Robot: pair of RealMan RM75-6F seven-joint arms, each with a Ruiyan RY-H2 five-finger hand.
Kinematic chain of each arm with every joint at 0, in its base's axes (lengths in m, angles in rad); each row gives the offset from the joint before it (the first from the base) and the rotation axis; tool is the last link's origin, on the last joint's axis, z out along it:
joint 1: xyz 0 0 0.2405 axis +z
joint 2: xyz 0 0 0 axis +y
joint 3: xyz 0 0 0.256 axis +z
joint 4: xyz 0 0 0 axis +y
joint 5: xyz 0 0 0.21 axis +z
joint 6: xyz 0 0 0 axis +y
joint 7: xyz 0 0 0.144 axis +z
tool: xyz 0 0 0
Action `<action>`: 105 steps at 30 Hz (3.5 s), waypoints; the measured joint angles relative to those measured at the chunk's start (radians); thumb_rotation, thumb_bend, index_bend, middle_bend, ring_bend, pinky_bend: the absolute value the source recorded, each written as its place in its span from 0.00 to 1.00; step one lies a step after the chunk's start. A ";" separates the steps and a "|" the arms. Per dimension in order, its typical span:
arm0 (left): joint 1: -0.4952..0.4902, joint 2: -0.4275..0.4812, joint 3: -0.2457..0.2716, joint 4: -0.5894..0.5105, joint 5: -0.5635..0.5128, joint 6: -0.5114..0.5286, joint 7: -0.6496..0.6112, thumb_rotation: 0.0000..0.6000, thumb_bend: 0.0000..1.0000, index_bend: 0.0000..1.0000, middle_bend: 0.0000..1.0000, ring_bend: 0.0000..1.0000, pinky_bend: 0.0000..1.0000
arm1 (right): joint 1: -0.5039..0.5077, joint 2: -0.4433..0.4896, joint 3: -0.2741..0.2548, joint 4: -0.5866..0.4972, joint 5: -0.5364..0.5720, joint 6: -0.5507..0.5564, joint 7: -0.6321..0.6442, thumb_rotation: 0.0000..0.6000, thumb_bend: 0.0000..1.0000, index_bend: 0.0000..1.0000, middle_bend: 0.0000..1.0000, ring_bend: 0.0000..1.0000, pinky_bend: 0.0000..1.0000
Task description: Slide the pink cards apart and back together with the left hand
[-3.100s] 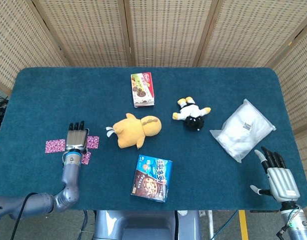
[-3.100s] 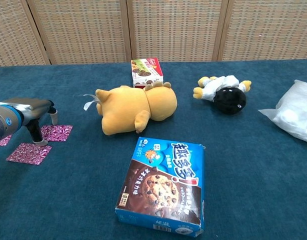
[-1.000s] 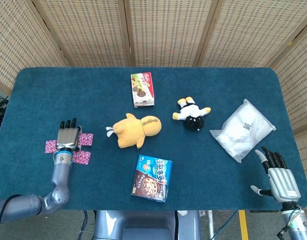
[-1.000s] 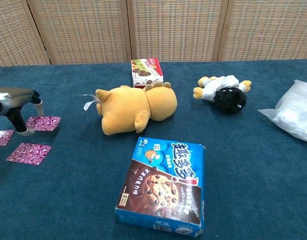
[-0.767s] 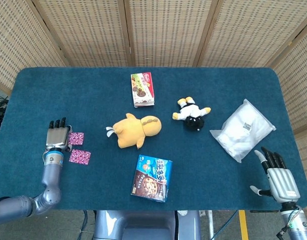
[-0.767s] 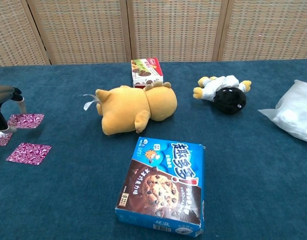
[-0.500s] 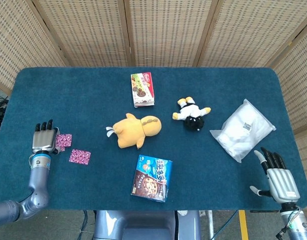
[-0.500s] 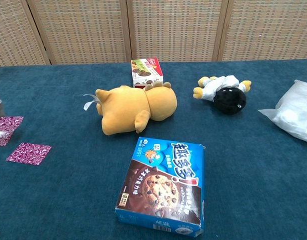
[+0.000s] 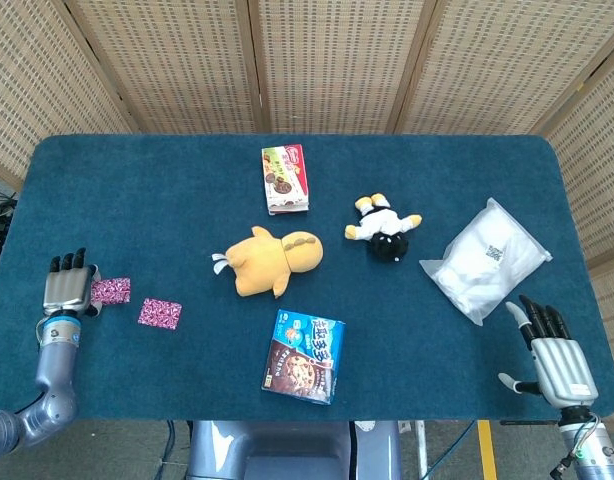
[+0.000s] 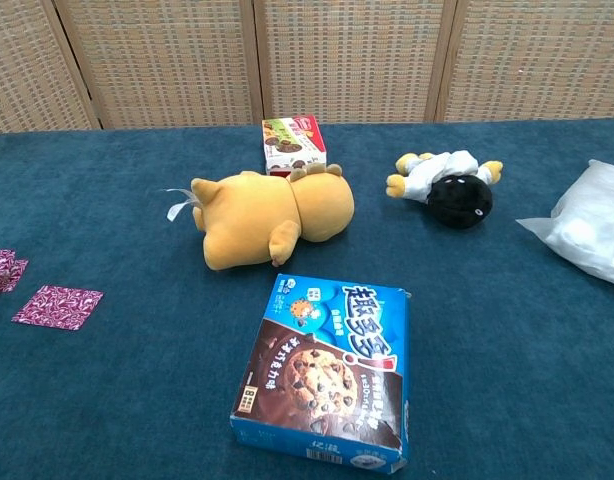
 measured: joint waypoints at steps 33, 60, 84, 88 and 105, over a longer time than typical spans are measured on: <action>0.002 -0.022 -0.016 0.057 -0.029 -0.015 0.032 1.00 0.30 0.54 0.00 0.00 0.00 | 0.001 -0.001 0.000 0.003 0.001 -0.003 0.001 1.00 0.00 0.00 0.00 0.00 0.00; 0.003 -0.037 -0.021 0.071 -0.027 -0.017 0.053 1.00 0.29 0.41 0.00 0.00 0.00 | -0.001 -0.003 0.001 0.005 -0.002 0.001 0.004 1.00 0.00 0.00 0.00 0.00 0.00; 0.002 -0.046 -0.026 0.075 -0.018 -0.021 0.054 1.00 0.28 0.28 0.00 0.00 0.00 | -0.001 -0.001 0.002 0.001 -0.001 0.003 0.004 1.00 0.00 0.00 0.00 0.00 0.00; 0.004 -0.046 -0.028 0.074 -0.014 -0.020 0.047 1.00 0.27 0.28 0.00 0.00 0.00 | -0.001 -0.002 0.002 0.003 -0.001 0.001 0.003 1.00 0.00 0.00 0.00 0.00 0.00; 0.029 0.025 -0.008 -0.171 0.147 0.048 -0.011 1.00 0.24 0.28 0.00 0.00 0.00 | 0.000 0.000 0.001 0.000 -0.001 0.000 0.003 1.00 0.00 0.00 0.00 0.00 0.00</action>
